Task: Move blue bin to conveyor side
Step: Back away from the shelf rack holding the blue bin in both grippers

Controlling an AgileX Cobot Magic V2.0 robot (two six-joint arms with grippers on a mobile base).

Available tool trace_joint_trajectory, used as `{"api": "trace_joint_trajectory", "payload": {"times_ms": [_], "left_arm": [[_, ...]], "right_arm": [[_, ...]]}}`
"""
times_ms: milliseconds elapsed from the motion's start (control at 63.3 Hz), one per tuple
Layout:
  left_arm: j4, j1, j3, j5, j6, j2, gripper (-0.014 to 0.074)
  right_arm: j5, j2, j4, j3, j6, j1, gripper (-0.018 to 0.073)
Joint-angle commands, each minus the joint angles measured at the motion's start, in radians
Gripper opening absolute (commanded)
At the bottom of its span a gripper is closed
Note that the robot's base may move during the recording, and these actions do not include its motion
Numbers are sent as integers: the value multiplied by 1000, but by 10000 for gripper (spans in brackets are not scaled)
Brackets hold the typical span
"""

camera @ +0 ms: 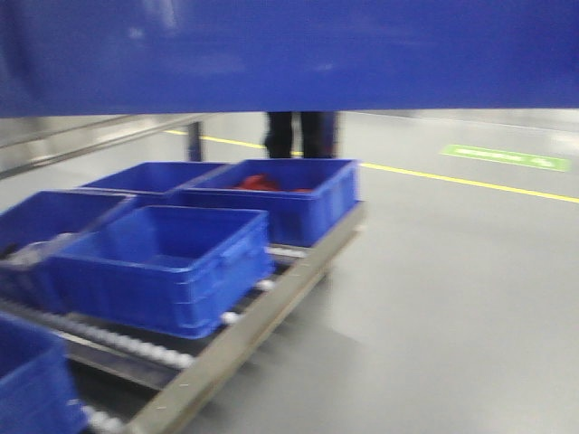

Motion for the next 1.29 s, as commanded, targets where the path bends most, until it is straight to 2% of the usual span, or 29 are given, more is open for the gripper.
{"api": "trace_joint_trajectory", "payload": {"times_ms": [0, 1279], "left_arm": [[-21, -8, -14, -96, 17, -23, -20], [-21, -8, -14, -105, 17, -23, -20]], "right_arm": [[-100, -21, -9, -15, -11, -1, -75], [-100, -21, -9, -15, -11, -1, -75]]}}
